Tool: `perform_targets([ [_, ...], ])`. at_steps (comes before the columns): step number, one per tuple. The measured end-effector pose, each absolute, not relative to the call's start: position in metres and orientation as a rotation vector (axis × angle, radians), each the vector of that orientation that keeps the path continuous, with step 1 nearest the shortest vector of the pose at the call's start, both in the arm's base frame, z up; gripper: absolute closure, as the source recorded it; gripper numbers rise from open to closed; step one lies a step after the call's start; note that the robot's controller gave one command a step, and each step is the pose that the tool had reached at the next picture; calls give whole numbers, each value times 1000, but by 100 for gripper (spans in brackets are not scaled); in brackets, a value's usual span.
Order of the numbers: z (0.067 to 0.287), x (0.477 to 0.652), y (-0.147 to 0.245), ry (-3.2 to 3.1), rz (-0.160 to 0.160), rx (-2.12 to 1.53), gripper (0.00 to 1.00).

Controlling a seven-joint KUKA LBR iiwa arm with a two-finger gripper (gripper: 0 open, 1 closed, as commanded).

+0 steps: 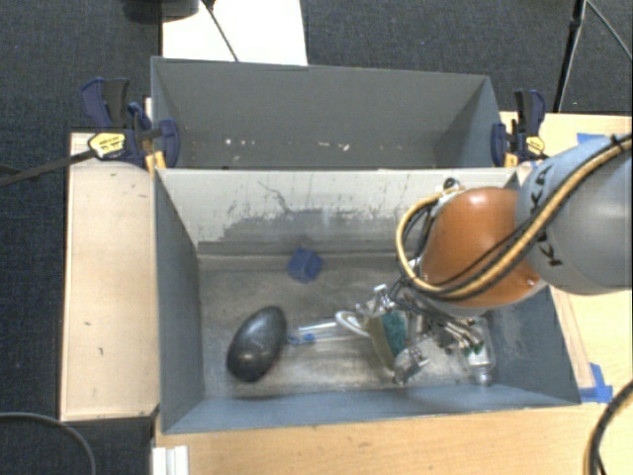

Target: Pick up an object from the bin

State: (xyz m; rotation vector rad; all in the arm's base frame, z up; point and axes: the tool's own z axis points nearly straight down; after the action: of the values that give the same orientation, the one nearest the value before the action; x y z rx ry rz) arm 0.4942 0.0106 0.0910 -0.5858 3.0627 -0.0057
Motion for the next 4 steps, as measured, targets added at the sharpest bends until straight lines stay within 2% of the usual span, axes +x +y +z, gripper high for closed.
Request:
perform_targets([
  [1, 101, 517, 19, 3023, 0, -834, 0],
  [2, 101, 515, 85, 2997, 2, -916, 0],
  [3, 80, 488, 136, 3008, -8, -760, 0],
  [4, 84, 493, 135, 3034, -3, -755, 0],
])
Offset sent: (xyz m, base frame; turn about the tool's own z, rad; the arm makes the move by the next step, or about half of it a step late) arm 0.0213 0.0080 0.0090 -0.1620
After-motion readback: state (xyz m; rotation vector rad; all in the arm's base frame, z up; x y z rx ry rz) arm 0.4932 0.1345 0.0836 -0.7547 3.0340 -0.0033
